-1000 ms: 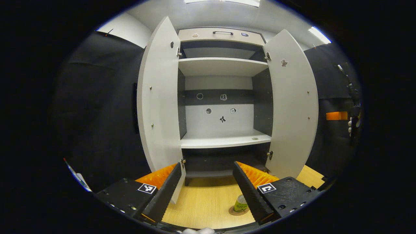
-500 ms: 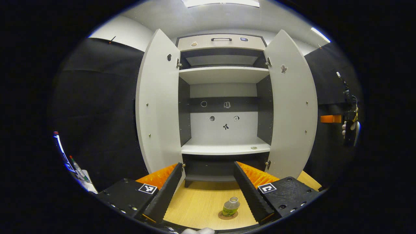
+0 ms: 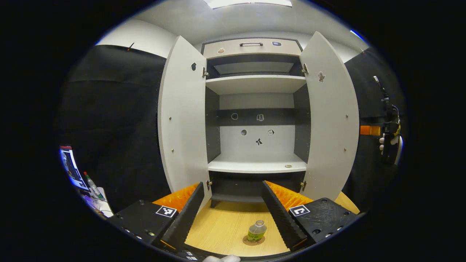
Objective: Grasp the bottle in the cabinet with the left hand and place it on the coaster, then close the right door with the right hand and the left door with the left hand.
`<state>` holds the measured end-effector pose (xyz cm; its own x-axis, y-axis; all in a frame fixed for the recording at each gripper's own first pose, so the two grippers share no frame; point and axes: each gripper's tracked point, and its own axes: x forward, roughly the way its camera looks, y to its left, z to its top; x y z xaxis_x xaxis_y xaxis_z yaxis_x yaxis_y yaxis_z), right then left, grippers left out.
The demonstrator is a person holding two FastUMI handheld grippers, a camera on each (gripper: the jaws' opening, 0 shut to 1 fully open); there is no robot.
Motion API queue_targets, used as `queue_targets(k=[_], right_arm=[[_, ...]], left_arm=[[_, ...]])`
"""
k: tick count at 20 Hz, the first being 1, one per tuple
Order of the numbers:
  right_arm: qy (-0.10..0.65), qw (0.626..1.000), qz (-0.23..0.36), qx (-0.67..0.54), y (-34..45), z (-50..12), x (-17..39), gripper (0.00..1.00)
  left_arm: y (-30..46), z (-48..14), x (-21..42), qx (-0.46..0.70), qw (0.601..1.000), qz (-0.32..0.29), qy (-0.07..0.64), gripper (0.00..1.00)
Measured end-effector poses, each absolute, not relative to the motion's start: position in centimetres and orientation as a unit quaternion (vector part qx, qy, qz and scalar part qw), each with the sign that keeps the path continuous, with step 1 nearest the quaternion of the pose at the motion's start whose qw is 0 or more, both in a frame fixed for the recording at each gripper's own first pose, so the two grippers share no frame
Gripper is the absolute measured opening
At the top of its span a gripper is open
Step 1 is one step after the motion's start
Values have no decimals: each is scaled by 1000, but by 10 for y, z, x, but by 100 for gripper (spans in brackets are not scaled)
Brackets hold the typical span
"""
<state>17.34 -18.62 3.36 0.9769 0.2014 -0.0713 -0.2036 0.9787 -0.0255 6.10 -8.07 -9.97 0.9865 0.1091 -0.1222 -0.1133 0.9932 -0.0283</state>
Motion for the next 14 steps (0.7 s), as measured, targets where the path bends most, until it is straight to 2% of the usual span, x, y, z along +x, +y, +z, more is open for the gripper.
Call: queue_targets(k=[4,14], right_arm=[[18,995,91,-49,-179,41,178,81],[18,998,49,-23,-123,34,177,80]], left_arm=[[-75,-99,61,-14,997,60,55,96],[-30,-113,71,-7,997,54,61,96]])
